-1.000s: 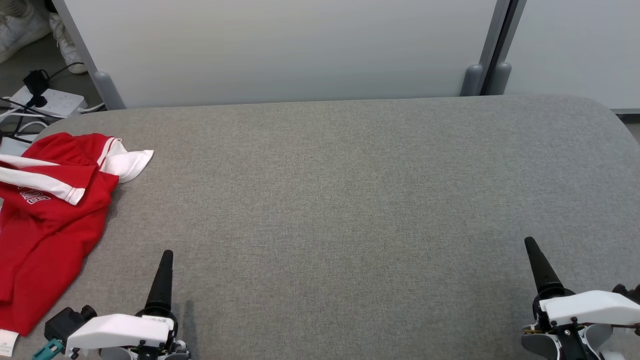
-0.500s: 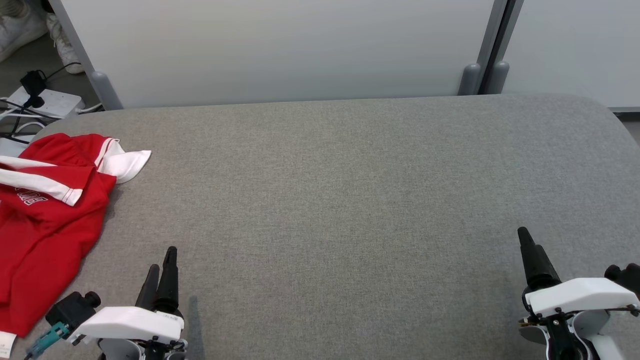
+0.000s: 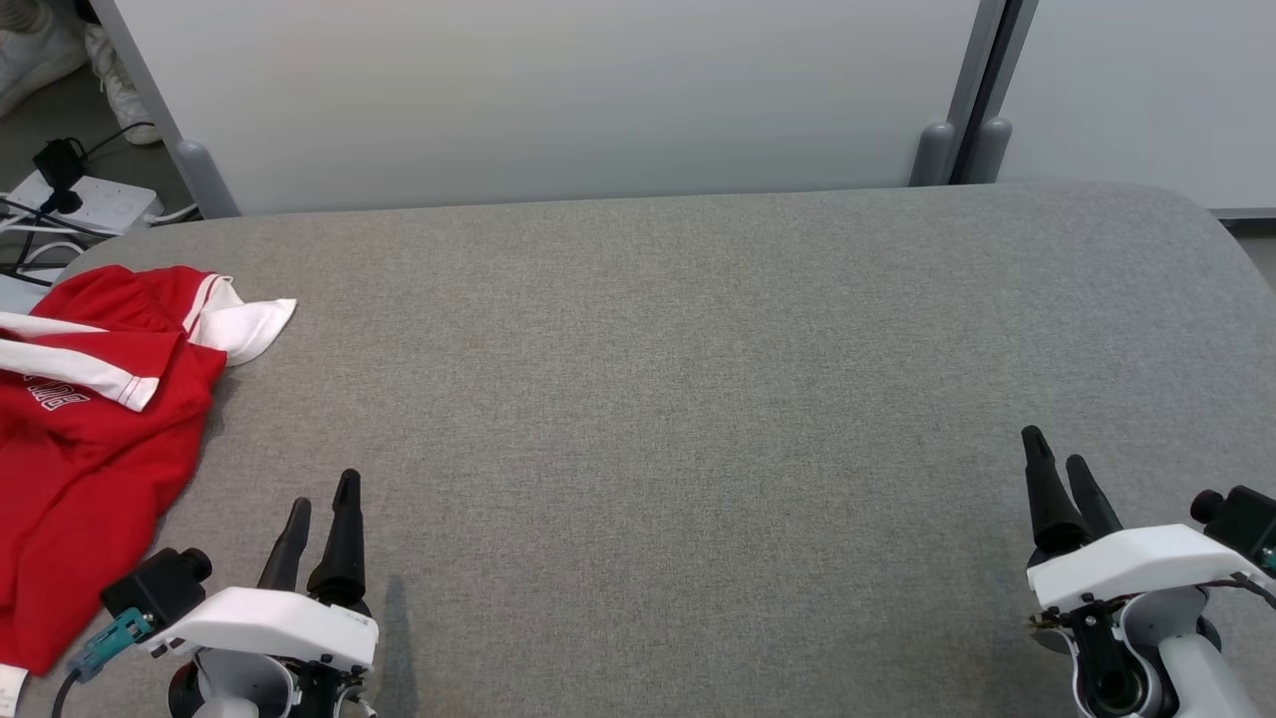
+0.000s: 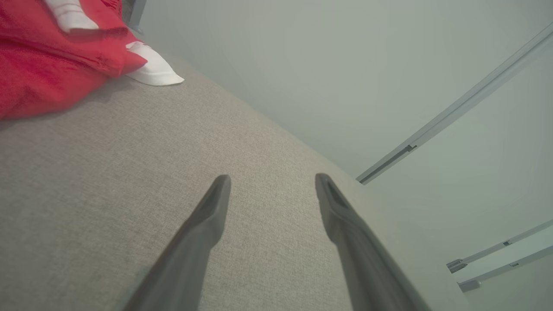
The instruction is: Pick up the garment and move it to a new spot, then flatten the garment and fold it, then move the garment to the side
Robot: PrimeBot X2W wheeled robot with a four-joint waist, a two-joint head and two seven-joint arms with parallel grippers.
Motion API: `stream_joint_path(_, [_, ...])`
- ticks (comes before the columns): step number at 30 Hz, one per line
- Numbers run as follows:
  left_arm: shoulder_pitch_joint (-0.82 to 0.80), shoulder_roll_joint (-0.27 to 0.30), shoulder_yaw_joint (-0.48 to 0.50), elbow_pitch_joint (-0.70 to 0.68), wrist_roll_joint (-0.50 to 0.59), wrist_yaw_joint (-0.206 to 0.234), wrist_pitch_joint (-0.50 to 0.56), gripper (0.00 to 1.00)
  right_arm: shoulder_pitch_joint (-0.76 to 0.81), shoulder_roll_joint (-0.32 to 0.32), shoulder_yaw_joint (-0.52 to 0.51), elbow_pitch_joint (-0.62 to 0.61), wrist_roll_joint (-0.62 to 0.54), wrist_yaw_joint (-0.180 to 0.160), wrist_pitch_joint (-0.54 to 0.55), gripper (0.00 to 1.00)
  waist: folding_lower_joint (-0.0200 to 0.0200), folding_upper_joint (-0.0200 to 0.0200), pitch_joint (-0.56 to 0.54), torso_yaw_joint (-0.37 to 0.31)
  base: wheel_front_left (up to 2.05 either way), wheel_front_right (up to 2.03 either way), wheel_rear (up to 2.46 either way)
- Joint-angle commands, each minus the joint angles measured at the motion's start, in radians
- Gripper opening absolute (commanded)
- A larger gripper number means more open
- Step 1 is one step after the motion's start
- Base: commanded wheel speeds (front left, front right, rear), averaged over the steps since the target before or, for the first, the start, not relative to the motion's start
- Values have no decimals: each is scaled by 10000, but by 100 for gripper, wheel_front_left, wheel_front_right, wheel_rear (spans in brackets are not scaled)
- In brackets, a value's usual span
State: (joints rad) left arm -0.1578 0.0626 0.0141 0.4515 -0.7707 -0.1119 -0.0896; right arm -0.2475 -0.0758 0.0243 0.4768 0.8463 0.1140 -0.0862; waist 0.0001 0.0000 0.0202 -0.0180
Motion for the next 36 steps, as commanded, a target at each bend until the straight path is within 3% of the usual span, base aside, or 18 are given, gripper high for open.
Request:
stream_joint_path(1, [-597,209,156,-197,273,19,-123,100,-531,-164,199,-125,-269,104,-162,100,-1,0,-3,0,0,0,0])
stream_joint_path(21, [-902,259,258,69,3046,-26,-739,100,-1205,-433,858,347,-2523,128,-777,100,-1,0,2,-95,0,0,0])
stream_joint_path(36, [-1132,308,319,205,5072,200,-1181,100,-1632,-601,1191,553,-4268,146,-1217,100,-1,0,104,-188,0,0,0])
